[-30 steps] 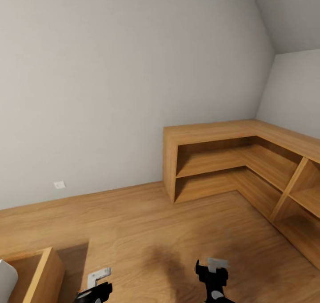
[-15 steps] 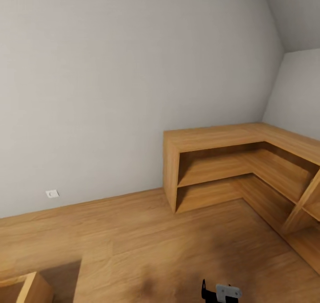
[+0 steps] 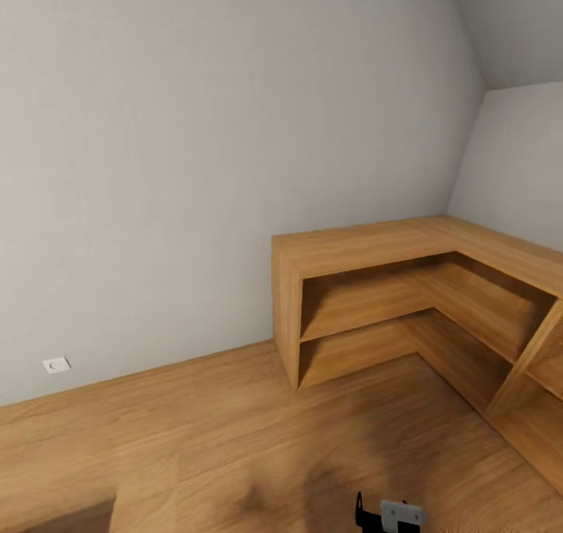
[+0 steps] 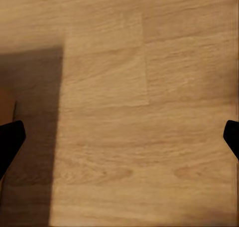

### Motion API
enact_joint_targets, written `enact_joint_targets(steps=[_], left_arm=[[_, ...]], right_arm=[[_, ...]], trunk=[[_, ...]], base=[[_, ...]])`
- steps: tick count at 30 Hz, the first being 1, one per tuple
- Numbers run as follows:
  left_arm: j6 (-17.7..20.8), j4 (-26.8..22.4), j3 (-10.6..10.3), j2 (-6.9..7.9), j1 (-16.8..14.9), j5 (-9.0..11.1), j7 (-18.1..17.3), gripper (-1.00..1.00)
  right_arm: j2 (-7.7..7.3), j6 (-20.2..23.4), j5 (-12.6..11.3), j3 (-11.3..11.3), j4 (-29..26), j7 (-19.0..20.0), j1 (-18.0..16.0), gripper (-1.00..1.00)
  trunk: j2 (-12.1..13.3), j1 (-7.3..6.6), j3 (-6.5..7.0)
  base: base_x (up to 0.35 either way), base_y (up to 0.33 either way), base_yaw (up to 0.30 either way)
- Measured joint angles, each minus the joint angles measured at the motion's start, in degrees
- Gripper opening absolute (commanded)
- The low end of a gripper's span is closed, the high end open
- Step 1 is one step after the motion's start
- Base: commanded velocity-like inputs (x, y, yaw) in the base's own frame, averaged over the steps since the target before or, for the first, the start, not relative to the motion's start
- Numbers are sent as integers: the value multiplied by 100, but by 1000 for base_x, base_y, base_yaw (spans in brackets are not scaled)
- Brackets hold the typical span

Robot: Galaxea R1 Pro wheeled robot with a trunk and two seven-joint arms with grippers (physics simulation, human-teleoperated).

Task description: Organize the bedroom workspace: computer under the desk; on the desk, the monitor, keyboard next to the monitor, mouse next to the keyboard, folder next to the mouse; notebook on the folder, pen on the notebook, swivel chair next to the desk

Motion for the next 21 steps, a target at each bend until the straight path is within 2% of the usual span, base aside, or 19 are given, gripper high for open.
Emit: enact_joint_targets(steps=[14,21], left_arm=[[14,45,-2,7,0,5,-8,100],[-21,444,-4,20,0,3,-22,100]], right_arm=[[18,-53,-10,-1,0,-14,1,100],[14,-48,-6,-1,0,-8,1,100]], trunk=[[0,0,-1],[0,0,-1]], base=[[4,0,-296],[0,0,-298]])
